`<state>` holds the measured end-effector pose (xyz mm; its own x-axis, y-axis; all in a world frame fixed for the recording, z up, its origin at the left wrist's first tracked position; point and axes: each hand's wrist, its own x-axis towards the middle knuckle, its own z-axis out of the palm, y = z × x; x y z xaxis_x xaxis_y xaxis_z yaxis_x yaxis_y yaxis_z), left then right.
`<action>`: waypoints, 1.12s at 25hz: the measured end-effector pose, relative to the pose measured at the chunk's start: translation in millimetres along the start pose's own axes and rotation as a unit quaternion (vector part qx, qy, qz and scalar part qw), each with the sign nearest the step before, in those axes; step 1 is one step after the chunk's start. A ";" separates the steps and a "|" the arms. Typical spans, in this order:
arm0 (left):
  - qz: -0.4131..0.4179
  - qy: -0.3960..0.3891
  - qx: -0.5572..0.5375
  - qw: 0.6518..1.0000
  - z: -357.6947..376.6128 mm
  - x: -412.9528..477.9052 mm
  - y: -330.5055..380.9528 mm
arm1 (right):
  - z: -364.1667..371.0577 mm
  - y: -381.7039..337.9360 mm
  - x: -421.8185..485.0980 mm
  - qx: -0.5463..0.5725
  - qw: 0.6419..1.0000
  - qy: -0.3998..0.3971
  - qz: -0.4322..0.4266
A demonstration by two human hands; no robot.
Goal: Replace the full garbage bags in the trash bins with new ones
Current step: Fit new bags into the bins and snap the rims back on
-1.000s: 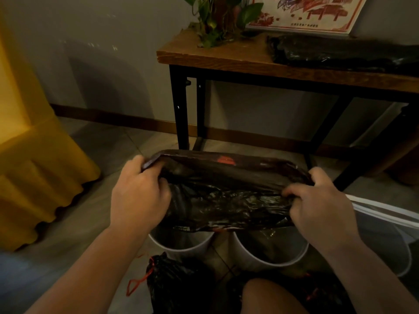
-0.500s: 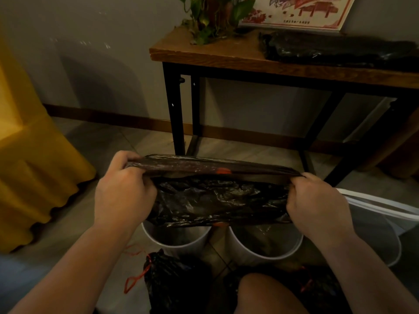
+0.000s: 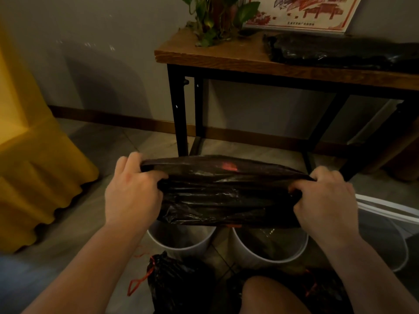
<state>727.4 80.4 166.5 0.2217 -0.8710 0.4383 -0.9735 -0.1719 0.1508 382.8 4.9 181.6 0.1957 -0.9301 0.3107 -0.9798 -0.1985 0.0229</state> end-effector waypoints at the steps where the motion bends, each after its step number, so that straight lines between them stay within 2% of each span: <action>1: 0.001 -0.010 -0.002 1.000 2.2 -0.5 0.9 | 1.3 1.7 -0.1 -0.005 1.000 0.009 0.001; 3: 0.023 -0.032 -0.033 0.999 0.7 0.5 3.7 | 3.2 4.7 0.4 0.027 0.999 0.038 0.023; 6: 0.118 -0.110 -0.061 0.985 1.7 5.2 4.0 | 7.6 8.4 5.1 0.092 0.991 0.063 0.071; 7: 0.127 -0.139 -0.056 0.981 5.0 5.6 3.2 | 9.3 9.7 6.0 0.099 0.990 0.067 0.077; 9: 0.089 -0.170 -0.043 0.981 11.0 3.7 0.9 | 12.3 11.2 5.8 0.091 0.991 0.065 0.072; 12: 0.024 -0.125 -0.035 0.991 13.2 -0.8 1.4 | 12.3 8.1 2.7 0.081 0.994 0.046 0.064; 16: -0.004 -0.110 -0.078 0.991 7.4 -2.9 9.4 | 11.4 4.2 -1.9 0.091 0.995 0.030 0.032; 20: 0.006 -0.090 -0.065 0.994 10.1 -5.1 2.7 | 13.2 10.0 -3.9 0.077 0.996 -0.010 0.041; 25: -0.028 -0.029 -0.082 0.996 12.9 -7.1 14.4 | 18.2 0.7 -7.9 0.089 0.994 -0.042 0.047; 27: -0.012 -0.041 -0.048 0.998 15.1 -8.6 9.3 | 21.2 -0.5 -8.9 0.082 0.994 -0.053 0.055; 28: 0.002 -0.070 -0.024 0.997 16.5 -8.6 5.2 | 22.7 0.9 -9.0 0.070 0.994 -0.056 0.058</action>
<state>719.5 79.4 148.8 0.2055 -0.9277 0.3118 -0.9697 -0.1502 0.1925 381.1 6.1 157.3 0.0930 -0.9763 0.1954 -0.9823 -0.1220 -0.1421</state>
